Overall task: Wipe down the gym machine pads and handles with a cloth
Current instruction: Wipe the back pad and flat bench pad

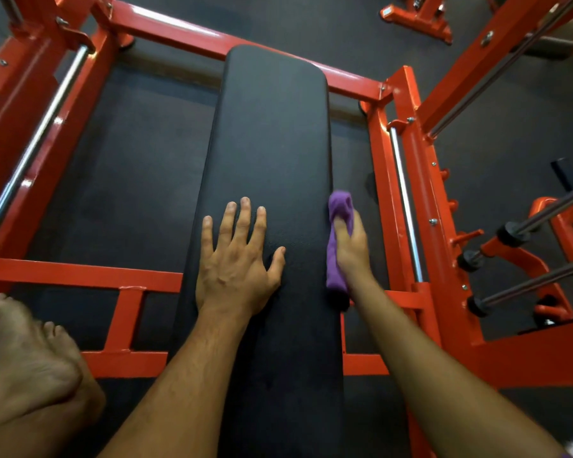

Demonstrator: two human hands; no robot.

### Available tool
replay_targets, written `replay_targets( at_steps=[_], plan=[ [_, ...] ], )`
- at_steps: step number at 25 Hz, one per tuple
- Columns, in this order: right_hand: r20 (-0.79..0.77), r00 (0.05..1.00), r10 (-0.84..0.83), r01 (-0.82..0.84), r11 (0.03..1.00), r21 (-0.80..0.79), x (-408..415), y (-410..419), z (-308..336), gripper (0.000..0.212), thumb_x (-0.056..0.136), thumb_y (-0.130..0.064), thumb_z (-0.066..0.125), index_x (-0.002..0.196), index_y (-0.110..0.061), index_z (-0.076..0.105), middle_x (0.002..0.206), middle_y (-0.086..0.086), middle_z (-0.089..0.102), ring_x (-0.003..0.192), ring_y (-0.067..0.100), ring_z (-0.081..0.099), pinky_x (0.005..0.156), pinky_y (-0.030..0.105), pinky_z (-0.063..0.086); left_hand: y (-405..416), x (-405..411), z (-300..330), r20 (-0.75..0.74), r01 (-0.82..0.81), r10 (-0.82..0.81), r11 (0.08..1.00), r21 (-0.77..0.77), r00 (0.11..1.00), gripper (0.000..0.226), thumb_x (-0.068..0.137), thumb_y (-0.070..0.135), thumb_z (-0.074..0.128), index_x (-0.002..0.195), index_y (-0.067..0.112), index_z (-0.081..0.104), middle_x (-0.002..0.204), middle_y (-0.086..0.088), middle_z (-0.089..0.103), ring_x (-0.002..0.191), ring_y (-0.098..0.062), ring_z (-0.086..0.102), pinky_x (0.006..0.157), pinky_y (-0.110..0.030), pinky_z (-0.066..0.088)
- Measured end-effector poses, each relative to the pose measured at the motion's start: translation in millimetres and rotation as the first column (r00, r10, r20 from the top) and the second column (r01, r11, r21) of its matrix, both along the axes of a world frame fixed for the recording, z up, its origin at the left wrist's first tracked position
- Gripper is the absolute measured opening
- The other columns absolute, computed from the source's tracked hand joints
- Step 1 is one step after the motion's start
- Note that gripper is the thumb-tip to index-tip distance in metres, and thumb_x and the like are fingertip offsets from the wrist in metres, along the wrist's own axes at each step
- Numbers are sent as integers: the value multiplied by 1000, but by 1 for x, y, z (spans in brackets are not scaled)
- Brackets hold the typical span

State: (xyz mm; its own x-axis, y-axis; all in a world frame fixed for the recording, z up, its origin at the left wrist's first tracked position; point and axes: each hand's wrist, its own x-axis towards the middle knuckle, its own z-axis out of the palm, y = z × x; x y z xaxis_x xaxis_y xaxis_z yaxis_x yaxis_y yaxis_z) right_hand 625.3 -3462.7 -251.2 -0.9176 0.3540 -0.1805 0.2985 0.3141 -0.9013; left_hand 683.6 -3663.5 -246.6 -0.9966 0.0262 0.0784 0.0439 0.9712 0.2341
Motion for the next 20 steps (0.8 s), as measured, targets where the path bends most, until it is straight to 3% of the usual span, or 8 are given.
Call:
replay_targets(
  at_steps=[3, 6, 9, 11, 14, 17, 20],
  plan=[
    [-29, 1000, 8, -7, 1000, 29, -62, -6, 5, 41, 106, -26, 49, 146, -16, 47, 121, -4, 55, 115, 14, 54, 85, 14, 39, -2, 0, -1, -1, 7, -7, 1000, -8, 1000, 79, 97, 63, 23, 164, 21, 20, 172, -6, 14, 159, -24, 9, 128, -54, 3],
    [-9, 997, 76, -75, 996, 43, -51, -1, 6, 46, 106, -29, 51, 149, -18, 44, 125, -6, 53, 116, 10, 51, 77, 7, 39, -1, -2, 6, 80, 24, -24, 1000, 3, 997, 81, 96, 64, 21, 165, 23, 15, 173, -5, 6, 160, -23, 2, 127, -53, -4],
    [29, 979, 202, -204, 977, 66, -10, 20, 25, 48, 103, -30, 56, 149, -19, 47, 136, -6, 56, 130, 18, 54, 95, 15, 41, -11, -5, 16, 235, 92, -89, 996, -1, 968, 80, 101, 66, 22, 166, 24, -1, 173, -2, -13, 159, -20, -14, 126, -51, -10],
    [-3, 990, 140, -140, 990, 28, 28, 33, 41, 45, 103, -29, 56, 146, -19, 48, 141, -7, 54, 132, 13, 51, 100, 9, 38, -19, 8, 18, 200, 83, -88, 996, 30, 976, 82, 100, 64, 26, 166, 17, 11, 173, -6, -4, 160, -22, -2, 128, -51, 1],
    [-31, 997, 70, -71, 997, -20, 118, 24, 38, 41, 104, -20, 52, 143, -25, 41, 142, -6, 48, 132, 8, 43, 91, -5, 30, 8, 49, 16, 22, 120, -121, 992, 40, 992, 82, 95, 61, 31, 157, 7, 39, 168, -12, 25, 154, -29, 28, 122, -51, 17],
    [-47, 992, 120, -114, 987, 112, 188, -15, 7, 47, 103, -37, 50, 147, -23, 44, 156, -5, 40, 143, 8, 36, 116, 13, 25, 39, 86, 5, 47, 234, -233, 972, -17, 971, 74, 99, 57, 29, 159, 15, 38, 170, -7, 23, 156, -25, 23, 123, -54, 13],
    [-86, 995, 53, -36, 980, 195, 184, -21, -10, 57, 100, -50, 40, 150, -24, 44, 152, -7, 46, 140, 7, 42, 117, 27, 33, 37, 84, -1, 100, 213, -206, 975, -64, 973, 72, 101, 55, 21, 164, 21, 20, 173, -3, 9, 160, -21, 7, 126, -56, 5]
  ],
)
